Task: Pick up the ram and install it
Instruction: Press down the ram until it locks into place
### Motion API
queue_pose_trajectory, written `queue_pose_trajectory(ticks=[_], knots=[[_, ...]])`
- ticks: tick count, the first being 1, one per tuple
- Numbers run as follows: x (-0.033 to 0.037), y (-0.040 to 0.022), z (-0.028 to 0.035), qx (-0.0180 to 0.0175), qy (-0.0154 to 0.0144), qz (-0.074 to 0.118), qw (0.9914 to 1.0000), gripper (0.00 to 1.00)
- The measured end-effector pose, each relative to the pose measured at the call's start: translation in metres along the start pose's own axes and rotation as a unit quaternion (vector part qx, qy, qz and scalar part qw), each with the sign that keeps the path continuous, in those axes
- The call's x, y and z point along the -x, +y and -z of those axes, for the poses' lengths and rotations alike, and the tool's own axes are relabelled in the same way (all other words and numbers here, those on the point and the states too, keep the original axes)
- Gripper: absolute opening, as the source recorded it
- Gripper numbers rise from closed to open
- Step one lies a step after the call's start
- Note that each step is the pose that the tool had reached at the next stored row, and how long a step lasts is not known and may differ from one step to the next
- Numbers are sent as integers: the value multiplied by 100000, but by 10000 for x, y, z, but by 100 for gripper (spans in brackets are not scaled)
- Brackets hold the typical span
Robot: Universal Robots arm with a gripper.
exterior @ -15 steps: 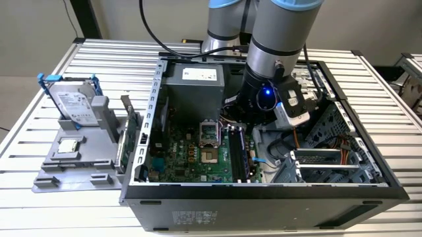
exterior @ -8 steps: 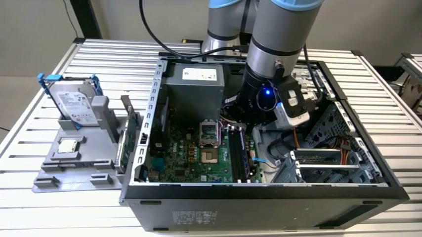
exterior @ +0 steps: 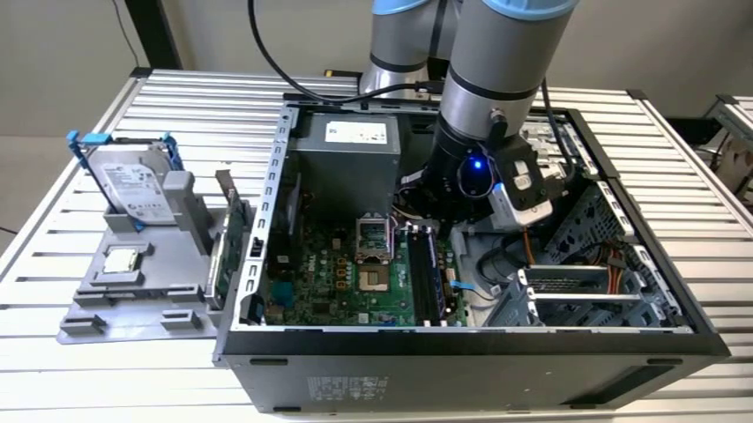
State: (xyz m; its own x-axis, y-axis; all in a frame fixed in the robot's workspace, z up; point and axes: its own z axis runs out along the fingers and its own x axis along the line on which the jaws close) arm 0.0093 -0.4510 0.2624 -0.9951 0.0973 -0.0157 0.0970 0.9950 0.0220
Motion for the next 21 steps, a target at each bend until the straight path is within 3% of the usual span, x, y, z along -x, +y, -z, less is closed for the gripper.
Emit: queue_pose_trajectory(ticks=[7,14,21], knots=[[0,0,0,102,14,3,100000,0],[-1,3,1,50,59,2377,99972,0],[-3,6,1,34,83,3540,99937,0]])
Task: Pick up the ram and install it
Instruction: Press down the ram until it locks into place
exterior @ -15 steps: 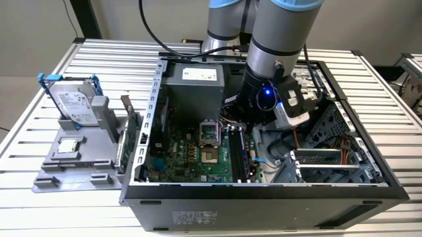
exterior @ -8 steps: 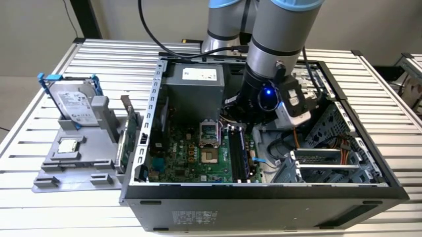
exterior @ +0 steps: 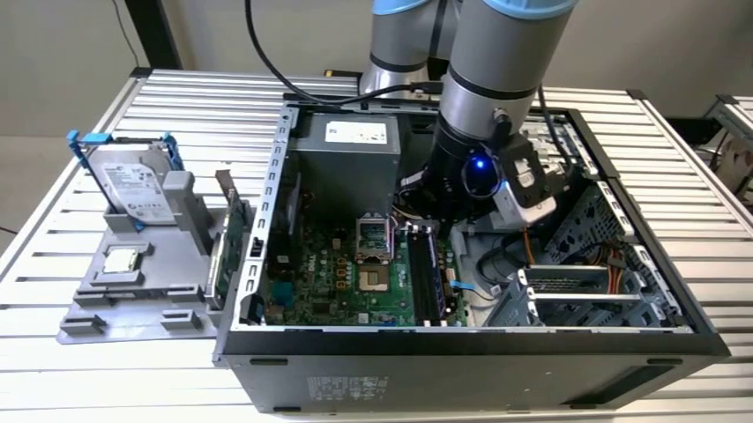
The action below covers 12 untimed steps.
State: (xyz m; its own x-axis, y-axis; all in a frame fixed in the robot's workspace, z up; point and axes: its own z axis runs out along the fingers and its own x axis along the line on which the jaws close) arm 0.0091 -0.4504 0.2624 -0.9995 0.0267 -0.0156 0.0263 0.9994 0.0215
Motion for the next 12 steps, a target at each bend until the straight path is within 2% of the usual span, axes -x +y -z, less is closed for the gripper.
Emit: queue_pose_trajectory(ticks=[12], knots=[[0,0,0,25,38,1783,99984,0]])
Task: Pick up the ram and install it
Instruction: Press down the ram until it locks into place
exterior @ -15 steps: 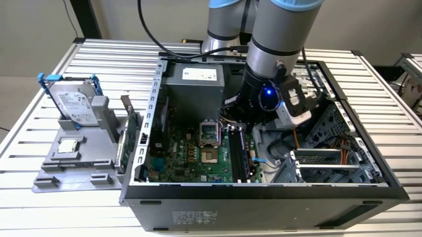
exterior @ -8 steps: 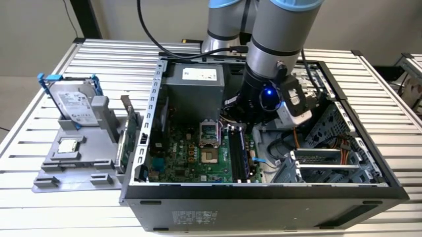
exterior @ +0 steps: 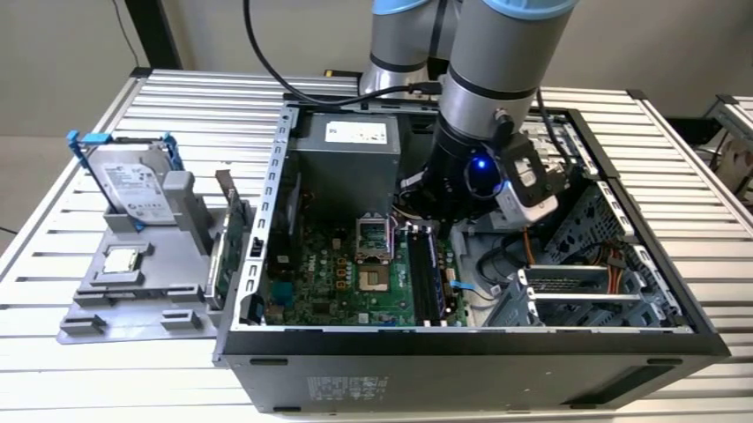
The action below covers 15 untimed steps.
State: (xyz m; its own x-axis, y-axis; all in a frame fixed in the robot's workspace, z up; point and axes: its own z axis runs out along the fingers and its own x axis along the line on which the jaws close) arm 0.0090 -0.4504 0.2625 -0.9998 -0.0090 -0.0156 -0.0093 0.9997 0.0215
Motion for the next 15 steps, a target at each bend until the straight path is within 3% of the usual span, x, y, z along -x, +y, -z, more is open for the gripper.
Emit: queue_pose_trajectory(ticks=[15], knots=[[0,0,0,56,71,3303,99945,0]])
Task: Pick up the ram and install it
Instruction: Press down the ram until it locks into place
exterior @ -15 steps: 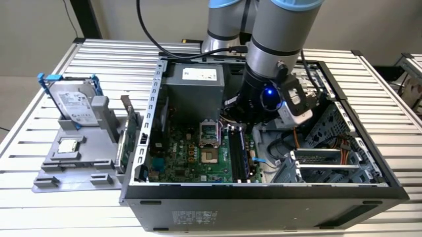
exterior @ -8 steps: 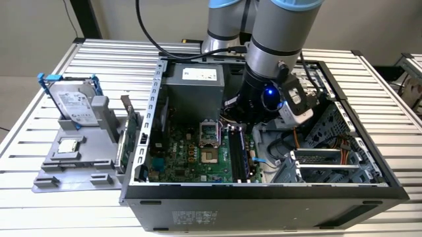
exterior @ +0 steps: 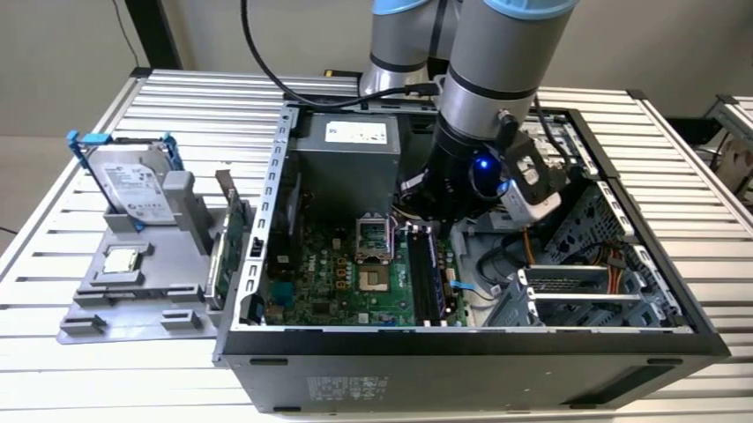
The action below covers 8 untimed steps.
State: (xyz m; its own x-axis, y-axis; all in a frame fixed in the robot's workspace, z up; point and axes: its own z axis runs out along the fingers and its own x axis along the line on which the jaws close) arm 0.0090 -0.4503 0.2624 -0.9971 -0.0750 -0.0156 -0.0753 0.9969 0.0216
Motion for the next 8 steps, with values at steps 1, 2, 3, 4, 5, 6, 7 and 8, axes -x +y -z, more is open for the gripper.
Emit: queue_pose_trajectory(ticks=[1,2,3,4,5,6,7,8], knots=[[0,0,0,2,6,265,100000,0],[0,0,0,5,12,538,99999,0],[0,0,0,12,17,795,99997,0],[0,0,0,15,24,1047,99995,0],[0,0,0,18,27,1269,99992,0],[0,0,0,20,32,1489,99989,0],[0,0,0,26,36,1699,99986,0],[0,0,0,28,40,1922,99982,0]])
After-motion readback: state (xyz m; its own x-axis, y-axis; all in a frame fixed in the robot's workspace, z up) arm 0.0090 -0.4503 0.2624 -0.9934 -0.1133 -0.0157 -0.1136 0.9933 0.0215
